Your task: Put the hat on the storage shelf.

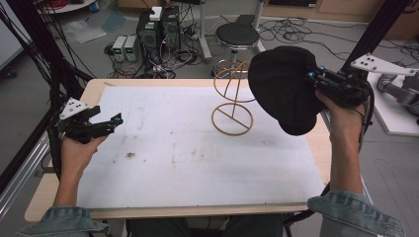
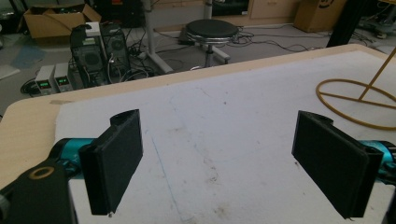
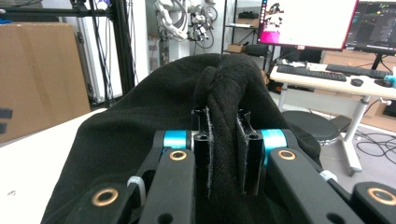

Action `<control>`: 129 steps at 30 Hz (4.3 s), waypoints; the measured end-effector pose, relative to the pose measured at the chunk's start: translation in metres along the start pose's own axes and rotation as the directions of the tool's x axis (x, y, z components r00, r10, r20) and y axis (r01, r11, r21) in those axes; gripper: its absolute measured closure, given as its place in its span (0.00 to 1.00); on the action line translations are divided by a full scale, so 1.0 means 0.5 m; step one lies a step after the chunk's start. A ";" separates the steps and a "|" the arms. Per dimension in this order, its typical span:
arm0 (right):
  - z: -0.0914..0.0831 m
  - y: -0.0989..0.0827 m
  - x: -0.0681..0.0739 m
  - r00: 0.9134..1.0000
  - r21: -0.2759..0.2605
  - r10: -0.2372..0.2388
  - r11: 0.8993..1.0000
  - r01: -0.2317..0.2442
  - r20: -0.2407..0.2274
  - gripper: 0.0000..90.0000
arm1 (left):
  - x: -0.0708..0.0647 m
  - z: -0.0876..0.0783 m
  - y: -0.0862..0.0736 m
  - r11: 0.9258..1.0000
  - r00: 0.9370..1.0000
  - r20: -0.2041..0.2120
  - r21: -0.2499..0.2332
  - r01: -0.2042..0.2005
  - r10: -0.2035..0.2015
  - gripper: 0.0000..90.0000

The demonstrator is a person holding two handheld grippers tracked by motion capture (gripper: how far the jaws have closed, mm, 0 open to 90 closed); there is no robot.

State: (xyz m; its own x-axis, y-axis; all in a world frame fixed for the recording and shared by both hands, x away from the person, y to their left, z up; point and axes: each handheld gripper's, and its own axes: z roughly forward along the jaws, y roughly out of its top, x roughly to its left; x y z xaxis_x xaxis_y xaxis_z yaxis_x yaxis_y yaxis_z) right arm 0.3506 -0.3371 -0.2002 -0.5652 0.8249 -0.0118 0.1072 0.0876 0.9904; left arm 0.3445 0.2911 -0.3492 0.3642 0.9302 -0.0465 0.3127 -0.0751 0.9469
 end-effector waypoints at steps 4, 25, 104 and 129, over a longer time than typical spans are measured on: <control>0.027 0.009 0.005 1.000 -0.008 0.003 1.000 -0.003 0.007 0.90 | 0.001 0.000 0.000 1.000 1.000 0.001 0.002 -0.002 0.002 0.18; 0.155 0.011 0.012 0.999 0.038 -0.033 0.999 0.034 -0.024 0.90 | 0.006 -0.001 -0.001 1.000 1.000 0.001 0.001 0.007 -0.007 0.18; 0.316 -0.025 0.069 0.993 0.256 -0.100 0.960 0.112 -0.063 0.62 | 0.013 -0.006 0.001 1.000 1.000 0.004 -0.005 0.018 -0.018 0.19; 0.322 -0.029 0.064 0.996 0.255 -0.045 0.965 0.063 -0.073 0.46 | 0.015 -0.008 0.001 1.000 1.000 0.006 -0.007 0.019 -0.019 0.19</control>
State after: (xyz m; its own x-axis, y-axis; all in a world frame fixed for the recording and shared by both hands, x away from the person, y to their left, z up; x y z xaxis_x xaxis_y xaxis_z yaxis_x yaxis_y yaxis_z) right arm 0.4624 -0.2221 -0.2374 -0.6280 0.7768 -0.0464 0.2765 0.2784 0.9198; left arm 0.3440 0.2995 -0.3478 0.3635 0.9292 -0.0661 0.3131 -0.0550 0.9481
